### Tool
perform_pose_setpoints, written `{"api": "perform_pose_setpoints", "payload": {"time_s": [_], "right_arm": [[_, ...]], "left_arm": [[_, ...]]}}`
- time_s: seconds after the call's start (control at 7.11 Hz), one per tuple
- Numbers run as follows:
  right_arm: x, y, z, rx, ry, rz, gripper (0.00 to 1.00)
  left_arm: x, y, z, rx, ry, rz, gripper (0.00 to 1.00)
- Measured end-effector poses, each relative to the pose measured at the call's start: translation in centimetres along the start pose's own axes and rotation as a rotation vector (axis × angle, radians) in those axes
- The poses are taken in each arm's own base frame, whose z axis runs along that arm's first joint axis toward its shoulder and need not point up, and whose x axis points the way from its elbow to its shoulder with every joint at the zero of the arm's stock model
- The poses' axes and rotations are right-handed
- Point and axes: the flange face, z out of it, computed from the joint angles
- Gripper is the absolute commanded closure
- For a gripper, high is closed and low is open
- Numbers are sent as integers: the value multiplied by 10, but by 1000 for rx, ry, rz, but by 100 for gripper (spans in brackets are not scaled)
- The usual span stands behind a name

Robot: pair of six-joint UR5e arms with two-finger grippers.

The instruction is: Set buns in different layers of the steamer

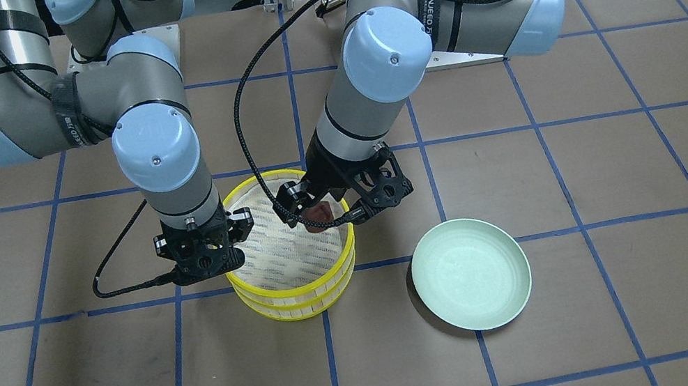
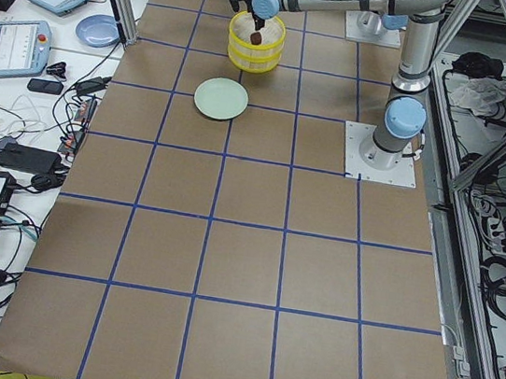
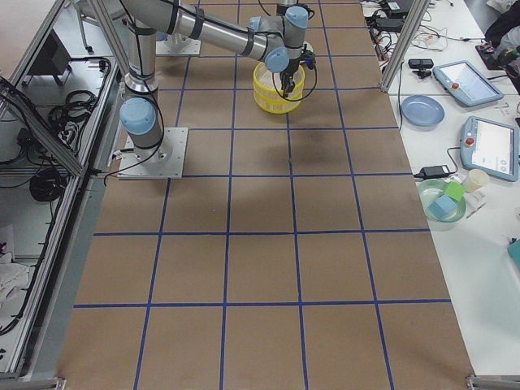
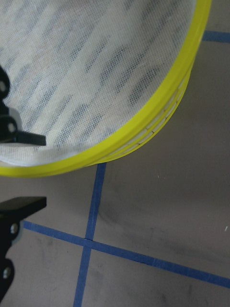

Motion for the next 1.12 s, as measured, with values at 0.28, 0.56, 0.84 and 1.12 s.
{"api": "perform_pose_setpoints", "payload": {"time_s": [0.28, 0.56, 0.84, 1.12], "right_arm": [[14, 10, -58, 53, 0, 4, 0], [33, 50, -143, 63, -6, 25, 0], [39, 91, -212, 72, -10, 34, 0], [39, 111, -232, 45, -16, 39, 0]], "left_arm": [[-3, -3, -6, 11, -8, 17, 0], [-21, -22, -29, 73, -72, 98, 0], [-54, -46, -81, 118, -152, 229, 0], [-87, -52, -144, 142, -232, 347, 0]]}}
